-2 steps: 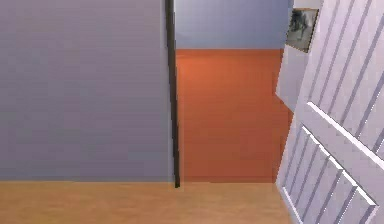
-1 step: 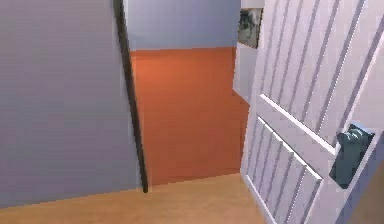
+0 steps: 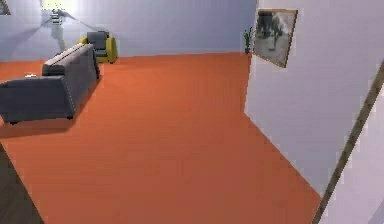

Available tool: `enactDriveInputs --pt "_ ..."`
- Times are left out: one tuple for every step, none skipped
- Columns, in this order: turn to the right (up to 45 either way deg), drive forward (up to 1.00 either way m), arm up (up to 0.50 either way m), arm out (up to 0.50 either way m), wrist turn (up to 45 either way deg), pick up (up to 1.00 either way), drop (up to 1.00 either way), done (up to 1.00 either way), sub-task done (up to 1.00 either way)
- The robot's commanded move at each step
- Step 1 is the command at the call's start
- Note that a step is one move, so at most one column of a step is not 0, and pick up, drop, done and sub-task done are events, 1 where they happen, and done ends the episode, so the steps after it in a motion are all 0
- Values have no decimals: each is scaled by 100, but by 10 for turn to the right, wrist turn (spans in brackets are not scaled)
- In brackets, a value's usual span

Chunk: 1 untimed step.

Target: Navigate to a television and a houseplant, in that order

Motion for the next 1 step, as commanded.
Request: enactDriveInputs --pt "120 0 0 0 0 0 0 0 0"
